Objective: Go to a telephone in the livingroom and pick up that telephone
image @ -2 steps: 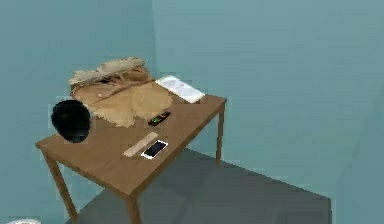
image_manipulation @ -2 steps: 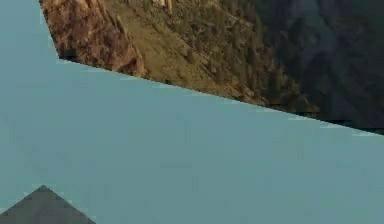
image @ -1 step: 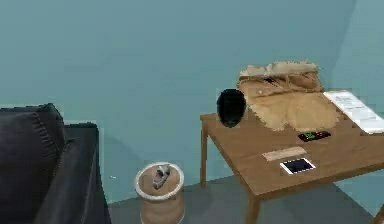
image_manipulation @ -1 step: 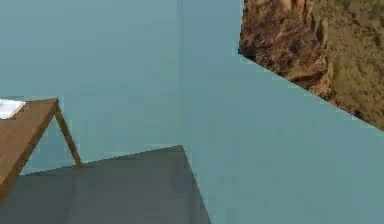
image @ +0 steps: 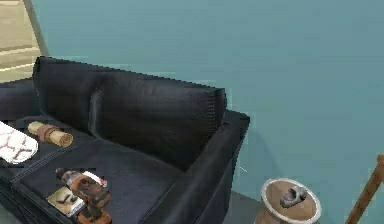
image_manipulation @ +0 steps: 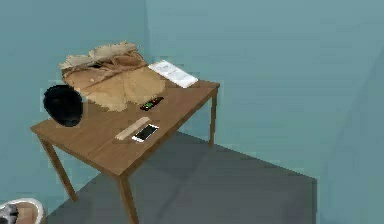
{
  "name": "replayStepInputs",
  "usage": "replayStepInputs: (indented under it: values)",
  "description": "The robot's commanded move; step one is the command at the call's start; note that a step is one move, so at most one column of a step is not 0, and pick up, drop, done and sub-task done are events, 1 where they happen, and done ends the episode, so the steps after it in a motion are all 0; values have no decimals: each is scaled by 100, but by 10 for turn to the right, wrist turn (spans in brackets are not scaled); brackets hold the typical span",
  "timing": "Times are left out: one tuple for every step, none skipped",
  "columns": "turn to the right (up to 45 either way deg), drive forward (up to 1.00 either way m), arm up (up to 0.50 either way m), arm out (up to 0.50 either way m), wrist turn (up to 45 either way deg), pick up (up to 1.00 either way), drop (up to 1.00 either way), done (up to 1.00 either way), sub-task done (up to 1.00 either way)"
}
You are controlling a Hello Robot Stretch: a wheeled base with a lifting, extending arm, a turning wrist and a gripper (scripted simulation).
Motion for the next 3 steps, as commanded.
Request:
replayStepInputs:
  values:
    - [-120,0,0,0,0,0,0,0,0]
    - [450,0,0,0,0,0,0,0,0]
    - [150,0,0,0,0,0,0,0,0]
